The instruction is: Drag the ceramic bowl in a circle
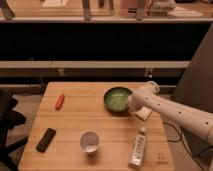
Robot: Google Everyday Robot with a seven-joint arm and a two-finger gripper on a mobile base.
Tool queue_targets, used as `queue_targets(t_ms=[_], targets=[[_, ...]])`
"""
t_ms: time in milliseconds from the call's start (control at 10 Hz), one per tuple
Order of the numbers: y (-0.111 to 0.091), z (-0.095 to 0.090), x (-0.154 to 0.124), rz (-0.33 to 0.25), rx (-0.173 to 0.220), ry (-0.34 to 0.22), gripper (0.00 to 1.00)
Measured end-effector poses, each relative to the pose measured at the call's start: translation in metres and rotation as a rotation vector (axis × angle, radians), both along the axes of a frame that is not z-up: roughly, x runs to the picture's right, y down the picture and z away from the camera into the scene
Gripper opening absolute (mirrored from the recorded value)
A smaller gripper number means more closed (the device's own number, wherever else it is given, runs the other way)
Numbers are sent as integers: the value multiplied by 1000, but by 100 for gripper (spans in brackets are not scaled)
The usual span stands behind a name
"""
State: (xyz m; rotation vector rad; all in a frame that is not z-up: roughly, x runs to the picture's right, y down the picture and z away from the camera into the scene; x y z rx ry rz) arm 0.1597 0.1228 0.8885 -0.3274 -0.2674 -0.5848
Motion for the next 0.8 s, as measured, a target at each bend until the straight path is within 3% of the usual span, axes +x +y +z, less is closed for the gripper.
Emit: queue_targets(t_ms=[800], targets=[[-6,9,0,6,-6,13,0]])
